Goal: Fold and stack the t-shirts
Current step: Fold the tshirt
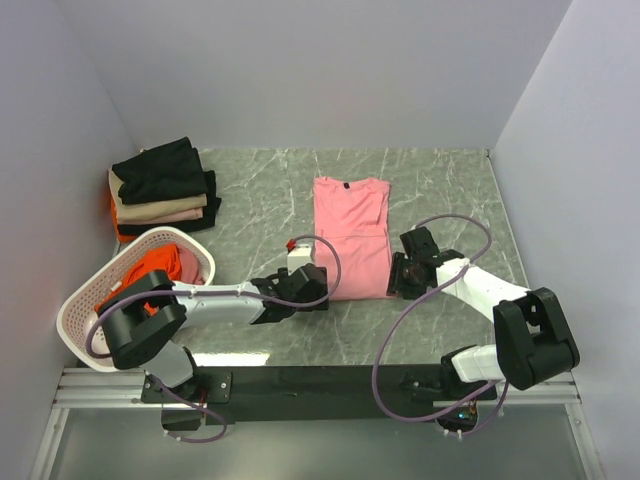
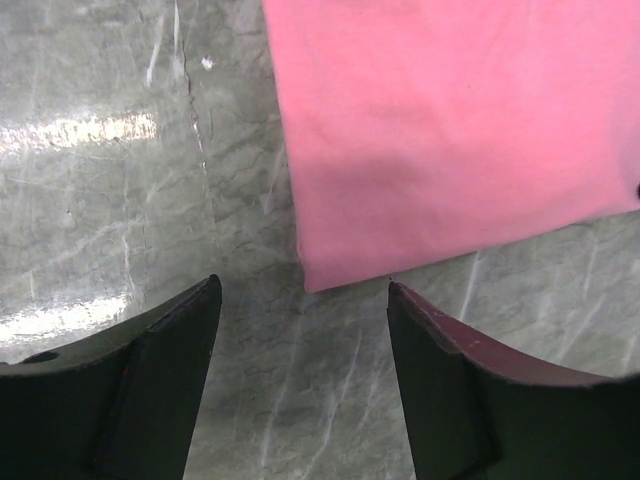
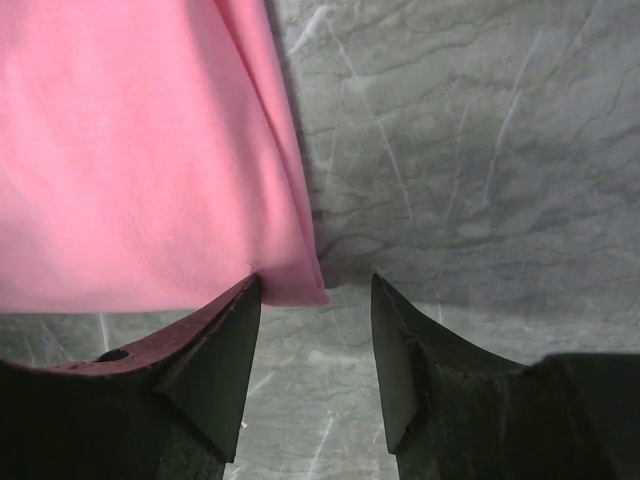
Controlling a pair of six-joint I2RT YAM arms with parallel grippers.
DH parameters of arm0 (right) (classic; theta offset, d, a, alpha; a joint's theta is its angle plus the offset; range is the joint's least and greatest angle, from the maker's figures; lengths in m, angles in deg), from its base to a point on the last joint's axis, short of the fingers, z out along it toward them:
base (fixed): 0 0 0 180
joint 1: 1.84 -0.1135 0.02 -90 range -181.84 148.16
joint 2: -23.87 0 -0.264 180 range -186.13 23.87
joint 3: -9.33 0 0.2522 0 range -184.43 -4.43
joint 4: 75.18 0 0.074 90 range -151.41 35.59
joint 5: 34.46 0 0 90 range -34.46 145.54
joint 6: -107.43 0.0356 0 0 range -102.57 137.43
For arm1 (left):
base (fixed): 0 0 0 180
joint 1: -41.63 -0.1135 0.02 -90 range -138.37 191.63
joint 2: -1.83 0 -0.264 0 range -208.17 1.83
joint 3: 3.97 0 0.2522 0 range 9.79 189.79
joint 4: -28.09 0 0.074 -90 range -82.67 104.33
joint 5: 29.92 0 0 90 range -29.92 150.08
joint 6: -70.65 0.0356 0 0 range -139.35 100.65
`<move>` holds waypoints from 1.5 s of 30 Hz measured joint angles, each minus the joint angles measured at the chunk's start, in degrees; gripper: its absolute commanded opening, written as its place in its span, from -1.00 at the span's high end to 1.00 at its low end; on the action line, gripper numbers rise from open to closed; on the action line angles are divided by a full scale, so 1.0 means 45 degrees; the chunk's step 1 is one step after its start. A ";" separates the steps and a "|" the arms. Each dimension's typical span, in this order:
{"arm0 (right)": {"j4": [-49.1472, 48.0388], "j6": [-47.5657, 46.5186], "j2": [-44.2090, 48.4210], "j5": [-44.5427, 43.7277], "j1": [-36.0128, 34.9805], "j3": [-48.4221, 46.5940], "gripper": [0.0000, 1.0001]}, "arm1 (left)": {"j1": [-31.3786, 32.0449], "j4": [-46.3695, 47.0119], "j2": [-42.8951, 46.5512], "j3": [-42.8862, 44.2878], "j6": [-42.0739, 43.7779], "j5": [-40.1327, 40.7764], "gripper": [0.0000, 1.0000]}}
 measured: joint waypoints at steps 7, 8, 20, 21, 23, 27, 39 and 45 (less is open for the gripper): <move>-0.0209 0.0107 0.0005 -0.0092 -0.0272 0.0044 -0.10 | 0.0000 0.0282 -0.0452 0.0000 -0.0015 -0.0029 -0.36; -0.0223 0.0112 0.0000 -0.0121 -0.0321 0.0044 -0.09 | 0.0000 0.0345 -0.0491 0.0000 -0.0015 -0.0010 -0.35; -0.0316 0.0340 -0.0039 -0.0262 -0.0777 0.0083 0.24 | -0.0005 0.0709 -0.0889 0.0097 -0.0185 0.0058 0.24; -0.0325 0.0364 -0.0039 -0.0262 -0.0787 0.0097 0.28 | -0.0005 0.0709 -0.0899 0.0097 -0.0189 0.0044 0.31; -0.0364 0.0389 -0.0039 -0.0257 -0.0821 0.0121 0.38 | -0.0005 0.0719 -0.0928 0.0092 -0.0248 0.0034 0.41; -0.0452 0.0476 -0.0117 -0.0214 -0.0981 0.0126 0.55 | -0.0005 0.0874 -0.1054 0.0092 -0.0306 -0.0058 0.67; -0.0520 0.0680 -0.0194 -0.0267 -0.1579 0.0073 1.00 | -0.0005 0.1307 -0.1234 0.0092 -0.0301 -0.0160 0.99; 0.0044 0.0976 -0.0049 -0.0486 -0.2560 0.0010 1.00 | -0.0034 0.1642 -0.0656 -0.0622 -0.0131 -0.0549 0.99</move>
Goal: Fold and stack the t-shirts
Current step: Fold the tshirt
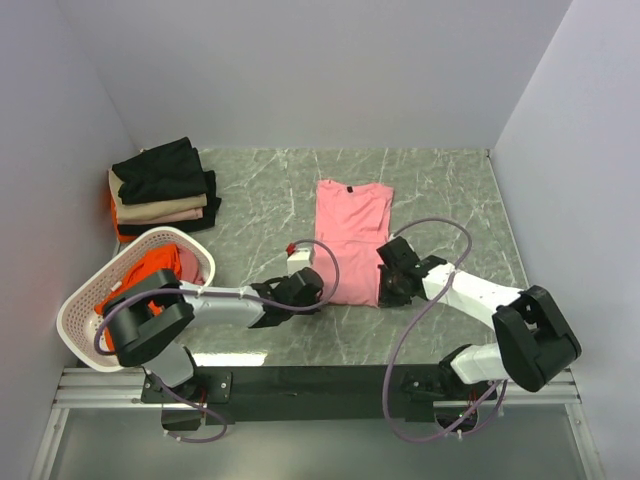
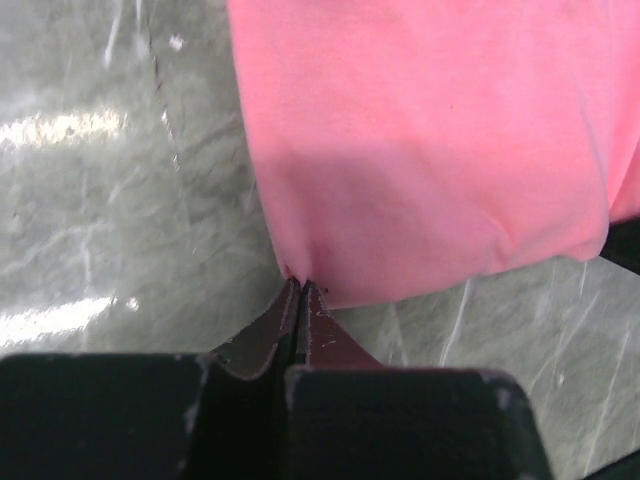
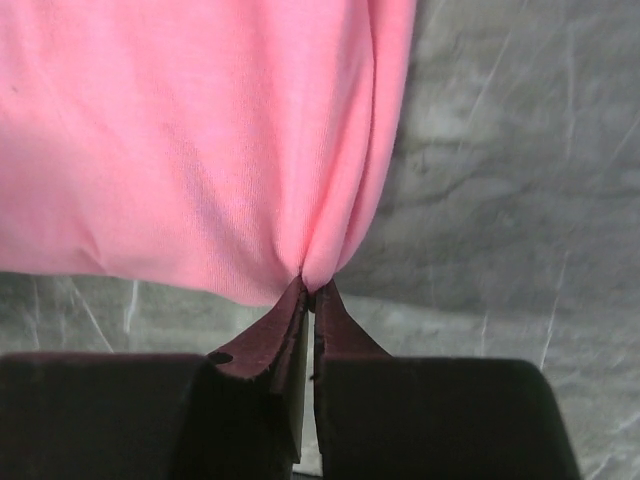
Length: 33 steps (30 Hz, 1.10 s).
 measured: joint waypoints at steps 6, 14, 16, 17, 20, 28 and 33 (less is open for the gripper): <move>0.1166 0.0588 0.1248 -0.0146 -0.0719 0.0063 1.00 | 0.0092 -0.0039 0.1229 -0.1132 0.0219 -0.0733 0.99; 0.2681 0.1384 0.3347 -0.0204 -0.1681 0.0374 1.00 | 0.1039 -0.1467 0.2361 -0.1481 0.0277 -0.1991 0.99; 0.3055 0.1559 0.3696 -0.0117 -0.2055 0.0510 1.00 | 0.1180 -0.1797 0.2647 -0.1506 0.0253 -0.2283 0.99; 0.3235 0.1642 0.3852 -0.0078 -0.2254 0.0568 1.00 | 0.1253 -0.2001 0.2875 -0.1545 0.0238 -0.2463 0.99; 0.3891 0.1812 0.4274 0.0039 -0.2783 0.0573 1.00 | 0.1413 -0.2472 0.3449 -0.1598 0.0199 -0.2885 0.99; 0.5799 0.2210 0.5741 0.0792 -0.4167 0.0078 1.00 | 0.1549 -0.3662 0.5338 -0.1598 0.0199 -0.4143 0.99; 0.6873 0.2361 0.6271 0.1248 -0.5042 -0.0933 1.00 | 0.1598 -0.4289 0.6499 -0.1593 0.0199 -0.4906 0.99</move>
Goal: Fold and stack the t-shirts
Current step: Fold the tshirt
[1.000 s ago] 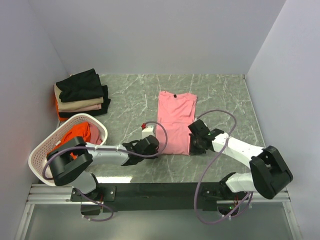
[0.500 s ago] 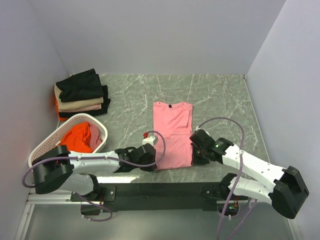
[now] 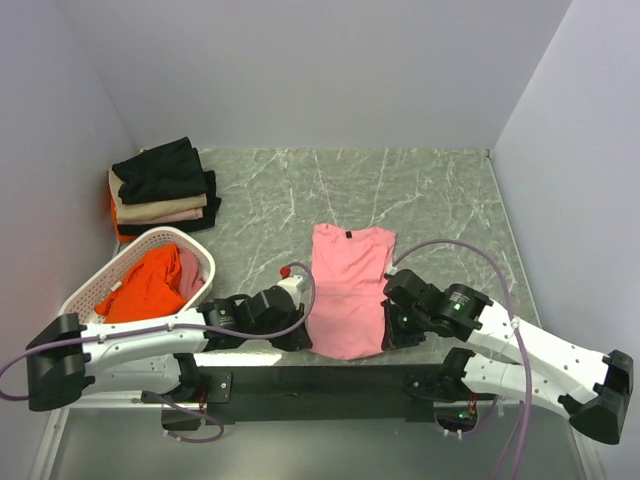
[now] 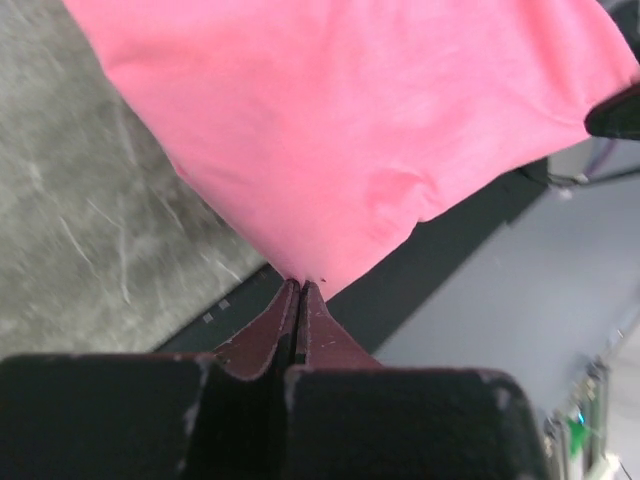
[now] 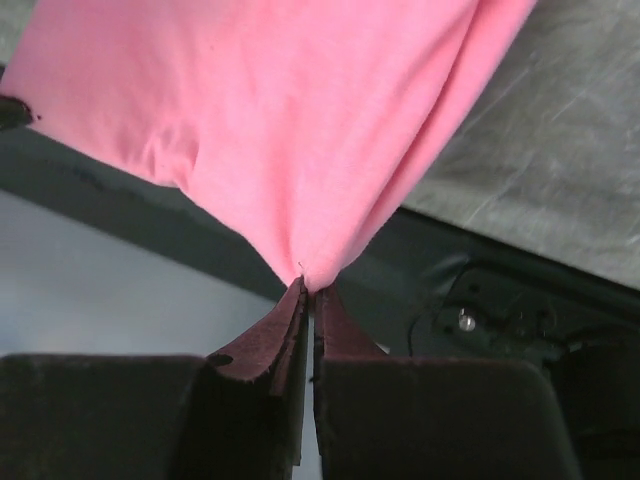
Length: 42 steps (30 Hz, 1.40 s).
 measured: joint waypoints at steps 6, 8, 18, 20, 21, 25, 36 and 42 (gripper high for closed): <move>0.1268 -0.0024 0.0083 0.0491 -0.0733 -0.1151 1.00 | 0.0049 -0.0899 0.1321 0.0330 0.0000 -0.0840 0.99; 0.1676 -0.0068 0.0087 0.0622 -0.0865 -0.1676 1.00 | 0.0058 -0.1122 0.1855 0.0515 -0.0005 -0.1069 0.99; 0.2939 -0.0364 0.0141 0.0743 -0.1112 -0.3687 1.00 | 0.0073 -0.1817 0.3366 0.1749 -0.0126 -0.1394 0.99; 0.3249 -0.0427 0.0078 0.0607 -0.1122 -0.4197 1.00 | 0.0073 -0.1860 0.3361 0.2016 -0.0180 -0.1375 0.99; 0.3381 -0.0461 0.0024 0.0437 -0.1141 -0.4517 1.00 | 0.0073 -0.1865 0.3361 0.2142 -0.0228 -0.1311 0.99; 0.3483 -0.0597 -0.0170 -0.0112 -0.1141 -0.5129 1.00 | 0.0083 -0.1841 0.3327 0.2356 -0.0369 -0.0787 0.99; 0.2652 -0.1481 -0.1472 -0.1695 0.0748 -0.4396 1.00 | 0.0078 -0.0801 0.1472 0.2356 -0.1141 0.2429 0.99; 0.1943 -0.2409 -0.1739 -0.2171 0.2283 -0.4119 1.00 | -0.0403 -0.0228 0.0136 0.2361 -0.0913 0.3084 0.99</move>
